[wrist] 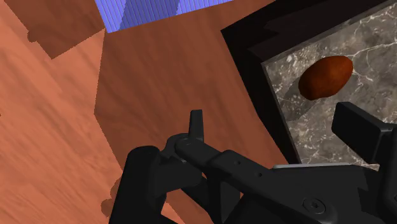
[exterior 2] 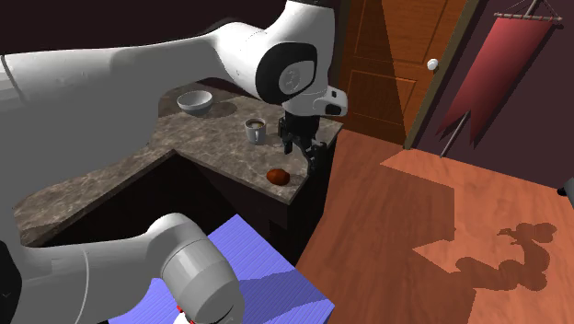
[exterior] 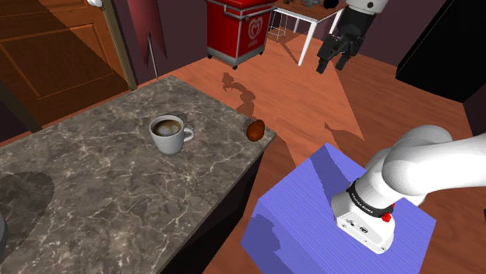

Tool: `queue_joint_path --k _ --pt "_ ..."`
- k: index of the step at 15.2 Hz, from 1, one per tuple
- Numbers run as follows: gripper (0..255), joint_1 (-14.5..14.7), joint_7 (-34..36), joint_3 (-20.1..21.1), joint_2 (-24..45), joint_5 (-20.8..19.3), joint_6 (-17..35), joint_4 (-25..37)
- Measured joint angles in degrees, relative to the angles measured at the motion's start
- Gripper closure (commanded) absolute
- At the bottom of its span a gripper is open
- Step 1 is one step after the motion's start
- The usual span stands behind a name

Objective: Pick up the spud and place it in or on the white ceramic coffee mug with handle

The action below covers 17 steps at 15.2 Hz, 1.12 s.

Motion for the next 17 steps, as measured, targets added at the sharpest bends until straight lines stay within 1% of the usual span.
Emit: queue_joint_path --k 1,3,6,9,17 --pt "0 0.0 0.0 0.0 0.0 0.0 0.0 0.0" --pt "0 -0.2 2.7 1.2 -0.1 1.1 1.3 -1.5" --pt "0 -0.5 9.0 4.1 0.6 3.8 5.8 -5.7" --pt "0 -0.2 16.4 7.9 2.2 7.1 9.5 -7.9" --pt "0 -0.5 33.6 16.5 13.1 14.4 24.1 -11.5"
